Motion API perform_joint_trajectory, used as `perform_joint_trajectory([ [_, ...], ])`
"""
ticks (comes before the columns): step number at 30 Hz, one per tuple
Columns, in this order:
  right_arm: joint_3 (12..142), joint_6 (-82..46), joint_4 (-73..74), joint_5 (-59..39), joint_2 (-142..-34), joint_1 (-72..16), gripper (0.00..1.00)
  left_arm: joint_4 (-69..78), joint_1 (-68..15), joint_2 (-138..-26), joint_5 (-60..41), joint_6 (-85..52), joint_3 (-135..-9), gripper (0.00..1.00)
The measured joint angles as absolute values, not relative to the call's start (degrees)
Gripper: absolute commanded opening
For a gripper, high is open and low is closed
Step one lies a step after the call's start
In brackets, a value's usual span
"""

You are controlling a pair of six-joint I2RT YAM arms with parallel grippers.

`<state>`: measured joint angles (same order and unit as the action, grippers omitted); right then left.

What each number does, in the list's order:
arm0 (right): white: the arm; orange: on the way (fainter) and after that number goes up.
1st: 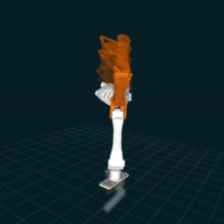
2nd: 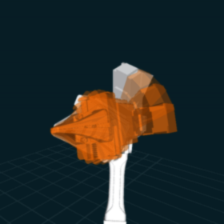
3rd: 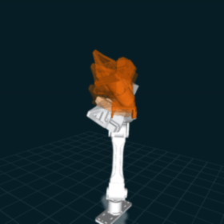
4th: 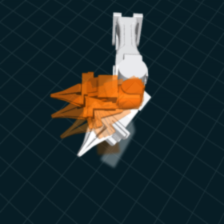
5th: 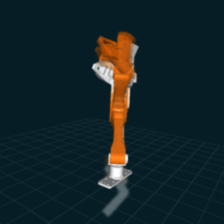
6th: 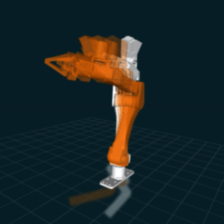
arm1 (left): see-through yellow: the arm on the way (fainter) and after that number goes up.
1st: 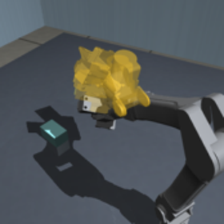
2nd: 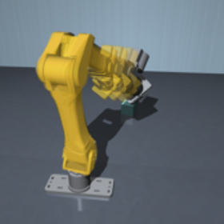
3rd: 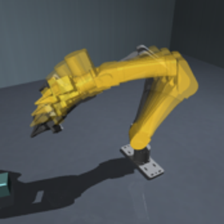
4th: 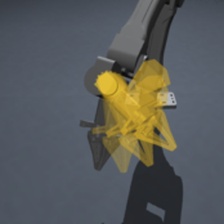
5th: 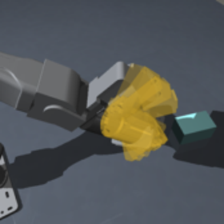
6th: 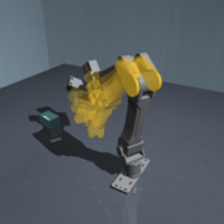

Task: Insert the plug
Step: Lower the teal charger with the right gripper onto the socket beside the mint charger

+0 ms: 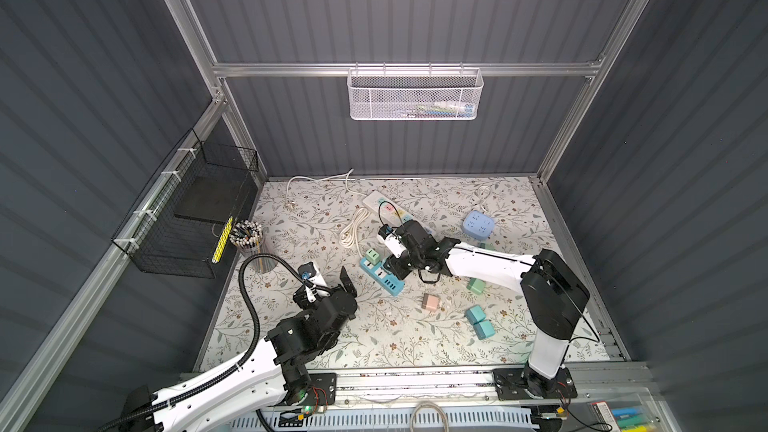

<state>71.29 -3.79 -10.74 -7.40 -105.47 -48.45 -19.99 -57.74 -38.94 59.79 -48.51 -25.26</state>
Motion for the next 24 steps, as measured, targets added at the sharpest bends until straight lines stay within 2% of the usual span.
perform_joint_trajectory([
  [7, 72.3, -2.9, -8.8, -5.8, -107.2, -49.1, 0.18, -17.7, -57.6, -42.4, 57.7, -47.3, -25.3, 1.0],
  [24, 72.6, -1.9, -8.6, -1.9, -108.7, -50.5, 0.19, -16.1, -56.9, -41.5, 56.7, -45.3, -25.3, 1.0],
])
